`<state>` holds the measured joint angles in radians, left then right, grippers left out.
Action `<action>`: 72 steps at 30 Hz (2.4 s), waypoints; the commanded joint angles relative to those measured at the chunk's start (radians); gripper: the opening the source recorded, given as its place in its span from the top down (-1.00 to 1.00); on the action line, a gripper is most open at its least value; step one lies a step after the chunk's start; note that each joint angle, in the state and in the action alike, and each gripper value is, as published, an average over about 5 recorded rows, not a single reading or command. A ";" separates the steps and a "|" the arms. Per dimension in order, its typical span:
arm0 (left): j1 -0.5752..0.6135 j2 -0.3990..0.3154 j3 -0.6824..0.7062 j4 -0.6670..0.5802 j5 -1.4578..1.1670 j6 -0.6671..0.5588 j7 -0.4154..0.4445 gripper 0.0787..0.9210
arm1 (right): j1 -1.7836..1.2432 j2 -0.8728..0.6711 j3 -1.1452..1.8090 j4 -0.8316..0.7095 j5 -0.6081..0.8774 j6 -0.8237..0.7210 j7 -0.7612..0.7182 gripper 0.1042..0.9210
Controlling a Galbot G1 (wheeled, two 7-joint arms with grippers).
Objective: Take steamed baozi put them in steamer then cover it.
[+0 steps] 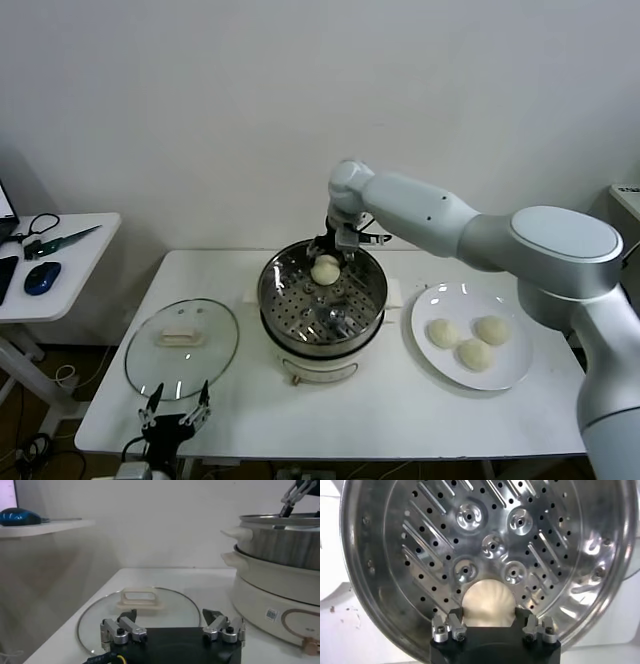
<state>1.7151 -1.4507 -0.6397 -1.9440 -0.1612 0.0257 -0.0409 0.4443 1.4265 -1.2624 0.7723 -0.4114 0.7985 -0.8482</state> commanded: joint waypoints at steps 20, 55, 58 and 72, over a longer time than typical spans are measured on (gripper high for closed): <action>0.000 -0.010 0.007 -0.013 0.031 0.009 0.002 -0.77 | 0.670 -0.440 -0.666 0.456 1.016 -0.467 -0.244 -0.76; -0.009 -0.023 -0.003 0.011 0.030 0.000 0.000 -0.77 | -0.133 -0.660 -0.147 0.360 0.807 -1.129 -0.028 -0.76; -0.009 -0.023 -0.003 0.011 0.030 0.000 0.000 -0.77 | -0.170 -0.644 -0.118 0.343 0.793 -1.130 -0.025 -0.76; -0.008 -0.022 -0.007 0.012 0.030 0.002 0.000 -0.77 | -0.247 -0.601 -0.013 0.258 0.739 -1.121 -0.004 -0.56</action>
<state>1.7063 -1.4737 -0.6462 -1.9326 -0.1310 0.0266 -0.0411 0.2746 0.8073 -1.3677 1.0871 0.3575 -0.3099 -0.8673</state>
